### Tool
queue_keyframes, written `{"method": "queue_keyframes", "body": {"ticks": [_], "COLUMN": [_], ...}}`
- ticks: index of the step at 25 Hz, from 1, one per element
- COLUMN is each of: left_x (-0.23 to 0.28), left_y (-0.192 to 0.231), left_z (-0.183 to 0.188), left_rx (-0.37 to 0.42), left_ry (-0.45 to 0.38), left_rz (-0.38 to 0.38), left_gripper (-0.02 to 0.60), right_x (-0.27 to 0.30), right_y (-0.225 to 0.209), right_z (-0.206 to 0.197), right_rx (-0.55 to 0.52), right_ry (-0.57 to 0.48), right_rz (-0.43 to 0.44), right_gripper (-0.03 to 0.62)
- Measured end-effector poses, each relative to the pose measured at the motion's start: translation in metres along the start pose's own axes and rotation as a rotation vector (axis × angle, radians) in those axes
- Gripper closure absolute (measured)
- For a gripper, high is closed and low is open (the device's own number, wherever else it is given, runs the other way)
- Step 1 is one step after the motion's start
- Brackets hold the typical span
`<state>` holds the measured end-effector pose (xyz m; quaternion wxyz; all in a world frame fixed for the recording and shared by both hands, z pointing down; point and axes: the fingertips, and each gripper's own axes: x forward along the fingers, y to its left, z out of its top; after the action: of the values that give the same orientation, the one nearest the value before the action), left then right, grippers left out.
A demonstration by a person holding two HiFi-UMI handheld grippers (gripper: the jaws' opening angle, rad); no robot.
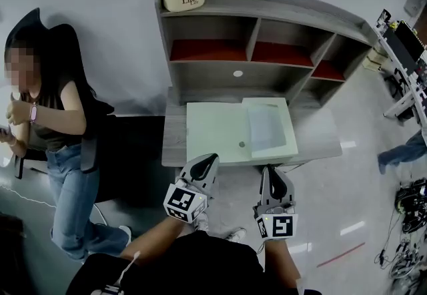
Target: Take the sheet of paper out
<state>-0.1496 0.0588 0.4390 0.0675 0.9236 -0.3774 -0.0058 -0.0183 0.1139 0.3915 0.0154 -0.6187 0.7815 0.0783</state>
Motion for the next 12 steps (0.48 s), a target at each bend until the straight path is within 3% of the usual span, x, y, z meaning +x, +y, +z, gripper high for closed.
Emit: {"method": "queue_keyframes", "body": {"ticks": [5, 8, 12], "left_x": [-0.002, -0.006, -0.001], "left_y": [0.019, 0.023, 0.021], "left_z": [-0.023, -0.022, -0.014], "left_rx": [-0.069, -0.141, -0.12], "left_ry": [0.054, 0.038, 0.018], "left_rz": [-0.04, -0.064, -0.056], "left_gripper": [0.575, 0.575, 0.575], "right_x": [0.009, 0.01, 0.01], "right_y": [0.015, 0.019, 0.011], "right_z": [-0.002, 0.002, 0.001], "right_rx": [-0.011, 0.004, 0.007], "right_ry": [0.0, -0.025, -0.041], "right_rz": [-0.005, -0.001, -0.001], "right_gripper": [0.568, 0.568, 0.568]}}
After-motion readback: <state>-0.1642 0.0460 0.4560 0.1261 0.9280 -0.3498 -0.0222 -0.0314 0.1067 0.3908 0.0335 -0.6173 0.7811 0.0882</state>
